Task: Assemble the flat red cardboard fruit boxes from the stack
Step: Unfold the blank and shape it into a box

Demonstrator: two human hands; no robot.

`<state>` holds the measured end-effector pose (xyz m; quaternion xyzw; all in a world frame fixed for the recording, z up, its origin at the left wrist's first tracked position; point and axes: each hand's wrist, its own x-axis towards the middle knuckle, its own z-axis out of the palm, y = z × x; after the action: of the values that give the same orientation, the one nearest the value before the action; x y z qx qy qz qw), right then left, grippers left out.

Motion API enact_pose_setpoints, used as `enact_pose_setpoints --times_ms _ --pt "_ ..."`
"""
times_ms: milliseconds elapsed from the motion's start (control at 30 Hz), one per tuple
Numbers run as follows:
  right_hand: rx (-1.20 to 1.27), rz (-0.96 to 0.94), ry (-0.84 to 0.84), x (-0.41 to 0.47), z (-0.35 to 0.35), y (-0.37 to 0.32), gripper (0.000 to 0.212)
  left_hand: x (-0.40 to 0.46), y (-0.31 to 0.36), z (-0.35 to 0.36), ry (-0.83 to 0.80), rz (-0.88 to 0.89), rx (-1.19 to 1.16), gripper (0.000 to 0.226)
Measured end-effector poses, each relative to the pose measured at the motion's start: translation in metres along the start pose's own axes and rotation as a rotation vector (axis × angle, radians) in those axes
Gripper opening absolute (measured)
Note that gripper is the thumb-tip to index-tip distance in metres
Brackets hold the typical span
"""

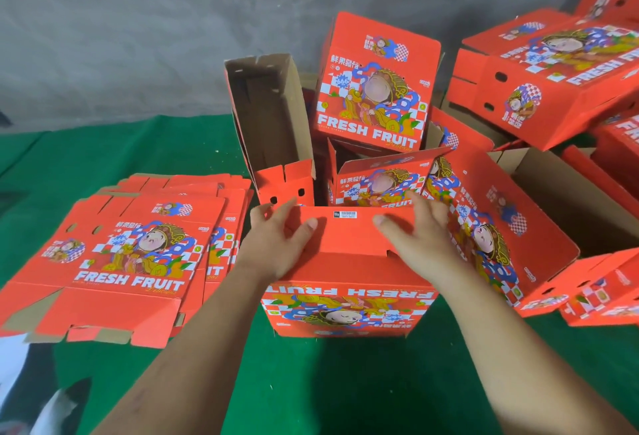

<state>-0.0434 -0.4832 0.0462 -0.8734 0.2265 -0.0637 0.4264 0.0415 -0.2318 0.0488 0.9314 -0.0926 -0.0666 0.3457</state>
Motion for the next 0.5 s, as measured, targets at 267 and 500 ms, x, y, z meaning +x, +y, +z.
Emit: enact_pose_setpoints --times_ms 267,500 --pt "0.625 0.418 -0.068 -0.004 -0.01 0.004 0.061 -0.032 -0.014 -0.003 0.023 -0.365 -0.532 0.05" --pt "0.952 0.559 -0.346 -0.023 -0.047 0.02 0.059 -0.062 0.007 -0.011 0.132 -0.373 -0.948 0.015"
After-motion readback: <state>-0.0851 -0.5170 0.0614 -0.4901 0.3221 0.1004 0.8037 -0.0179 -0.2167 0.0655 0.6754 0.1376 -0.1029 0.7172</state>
